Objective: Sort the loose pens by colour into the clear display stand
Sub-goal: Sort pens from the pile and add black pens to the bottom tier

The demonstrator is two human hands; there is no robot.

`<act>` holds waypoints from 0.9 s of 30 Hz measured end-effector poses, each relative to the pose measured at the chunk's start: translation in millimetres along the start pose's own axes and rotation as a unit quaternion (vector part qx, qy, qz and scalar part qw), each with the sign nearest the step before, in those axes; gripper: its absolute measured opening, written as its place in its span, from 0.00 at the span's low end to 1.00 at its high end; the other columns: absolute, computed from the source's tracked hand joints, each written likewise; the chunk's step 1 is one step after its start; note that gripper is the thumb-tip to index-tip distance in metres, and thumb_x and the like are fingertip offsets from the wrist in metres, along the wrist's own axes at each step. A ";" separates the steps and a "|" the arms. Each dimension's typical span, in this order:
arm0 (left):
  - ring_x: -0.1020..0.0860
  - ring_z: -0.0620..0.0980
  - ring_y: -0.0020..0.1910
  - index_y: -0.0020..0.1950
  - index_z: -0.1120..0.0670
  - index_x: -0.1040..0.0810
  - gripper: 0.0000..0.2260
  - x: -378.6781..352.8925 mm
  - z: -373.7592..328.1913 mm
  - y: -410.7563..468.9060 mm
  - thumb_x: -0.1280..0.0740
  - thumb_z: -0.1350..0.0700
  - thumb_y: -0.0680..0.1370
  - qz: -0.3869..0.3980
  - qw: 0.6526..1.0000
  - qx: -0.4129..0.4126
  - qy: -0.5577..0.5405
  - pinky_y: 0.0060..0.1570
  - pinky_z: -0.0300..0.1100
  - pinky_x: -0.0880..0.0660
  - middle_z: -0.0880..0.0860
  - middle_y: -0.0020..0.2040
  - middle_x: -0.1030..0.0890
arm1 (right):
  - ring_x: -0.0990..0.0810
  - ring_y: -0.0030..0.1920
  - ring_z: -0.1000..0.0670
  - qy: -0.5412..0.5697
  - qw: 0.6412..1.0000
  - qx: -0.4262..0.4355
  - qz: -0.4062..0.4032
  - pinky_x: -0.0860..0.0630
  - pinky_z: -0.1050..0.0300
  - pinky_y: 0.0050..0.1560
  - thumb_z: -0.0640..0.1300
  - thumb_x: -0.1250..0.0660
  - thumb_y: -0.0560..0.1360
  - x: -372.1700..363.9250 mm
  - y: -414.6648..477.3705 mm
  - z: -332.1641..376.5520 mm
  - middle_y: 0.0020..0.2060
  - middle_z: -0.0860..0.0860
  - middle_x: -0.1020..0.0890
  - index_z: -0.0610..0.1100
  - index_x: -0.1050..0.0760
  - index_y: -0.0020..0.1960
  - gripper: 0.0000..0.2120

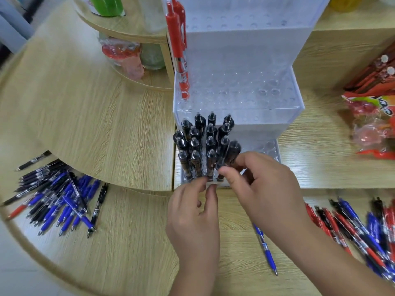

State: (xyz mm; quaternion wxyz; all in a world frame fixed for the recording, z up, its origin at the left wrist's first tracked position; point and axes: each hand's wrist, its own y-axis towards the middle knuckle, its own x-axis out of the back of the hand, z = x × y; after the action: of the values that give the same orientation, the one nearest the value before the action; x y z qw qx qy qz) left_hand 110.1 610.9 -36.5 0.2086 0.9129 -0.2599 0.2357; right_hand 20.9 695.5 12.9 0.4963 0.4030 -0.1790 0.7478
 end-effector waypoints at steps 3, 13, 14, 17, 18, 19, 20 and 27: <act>0.25 0.45 0.38 0.51 0.51 0.16 0.09 1.5 4.7 1.1 0.24 0.60 0.72 0.009 1.000 -0.011 0.003 0.36 0.38 0.27 0.44 0.43 0.21 | 0.27 0.32 0.56 -0.038 0.999 0.007 0.001 0.30 0.58 0.29 0.67 0.45 0.76 -1.3 -0.7 -7.6 0.34 0.59 0.26 0.51 0.23 0.44 0.22; 0.25 0.46 0.38 0.50 0.48 0.18 0.05 1.4 4.8 3.2 0.28 0.55 0.75 0.013 1.000 -0.023 0.002 0.35 0.47 0.24 0.42 0.41 0.23 | 0.33 0.23 0.49 -0.173 0.965 0.192 -0.054 0.44 0.62 0.23 0.56 0.40 0.78 -3.9 0.0 -6.5 0.32 0.51 0.28 0.45 0.29 0.39 0.16; 0.25 0.46 0.38 0.50 0.48 0.18 0.05 1.0 5.6 3.1 0.27 0.56 0.75 0.014 1.000 -0.025 0.002 0.35 0.47 0.24 0.43 0.41 0.23 | 0.31 0.23 0.49 -0.168 0.966 0.187 -0.056 0.43 0.62 0.23 0.56 0.40 0.77 -4.8 -1.5 -7.8 0.32 0.51 0.27 0.45 0.28 0.39 0.17; 0.24 0.47 0.38 0.49 0.49 0.17 0.08 1.7 6.8 2.9 0.25 0.60 0.73 0.015 0.999 -0.027 0.007 0.35 0.48 0.24 0.44 0.41 0.22 | 0.29 0.25 0.50 -0.136 0.977 0.156 -0.053 0.41 0.63 0.24 0.57 0.36 0.76 -5.0 -1.5 -10.0 0.32 0.53 0.24 0.47 0.24 0.40 0.15; 0.24 0.47 0.39 0.50 0.50 0.17 0.08 1.8 8.0 2.9 0.25 0.60 0.73 0.017 0.999 -0.028 0.008 0.35 0.48 0.23 0.44 0.41 0.22 | 0.29 0.25 0.52 -0.124 0.981 0.140 -0.048 0.42 0.64 0.24 0.58 0.36 0.75 -5.0 -0.9 -10.1 0.33 0.54 0.23 0.48 0.23 0.41 0.14; 0.23 0.47 0.39 0.50 0.50 0.17 0.08 1.9 9.6 2.6 0.25 0.60 0.73 0.019 0.999 -0.028 0.006 0.36 0.49 0.23 0.44 0.42 0.22 | 0.29 0.26 0.53 -0.111 0.985 0.127 -0.041 0.43 0.64 0.25 0.59 0.36 0.75 -5.1 -0.8 -10.0 0.34 0.55 0.22 0.49 0.23 0.41 0.14; 0.23 0.48 0.40 0.51 0.50 0.16 0.09 1.9 11.1 2.6 0.25 0.61 0.73 0.021 0.999 -0.028 0.001 0.36 0.49 0.23 0.45 0.42 0.21 | 0.30 0.27 0.55 -0.096 0.988 0.116 -0.034 0.43 0.65 0.25 0.60 0.36 0.75 -4.5 -1.8 -10.4 0.35 0.56 0.22 0.49 0.22 0.43 0.14; 0.23 0.47 0.39 0.52 0.51 0.16 0.11 18.7 29.5 -4.4 0.27 0.64 0.73 0.023 0.993 0.043 -0.106 0.40 0.33 0.25 0.48 0.44 0.21 | 0.24 0.38 0.62 0.026 0.998 0.027 -0.048 0.29 0.70 0.40 0.59 0.34 0.73 26.5 -44.5 -48.6 0.43 0.62 0.22 0.51 0.19 0.50 0.14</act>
State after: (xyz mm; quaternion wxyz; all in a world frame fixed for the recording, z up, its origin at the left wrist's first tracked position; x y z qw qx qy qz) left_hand 136.2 592.4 -51.2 0.1347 0.9348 -0.2907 0.1535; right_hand 34.8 763.5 -1.9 0.5249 0.4049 -0.1268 0.7379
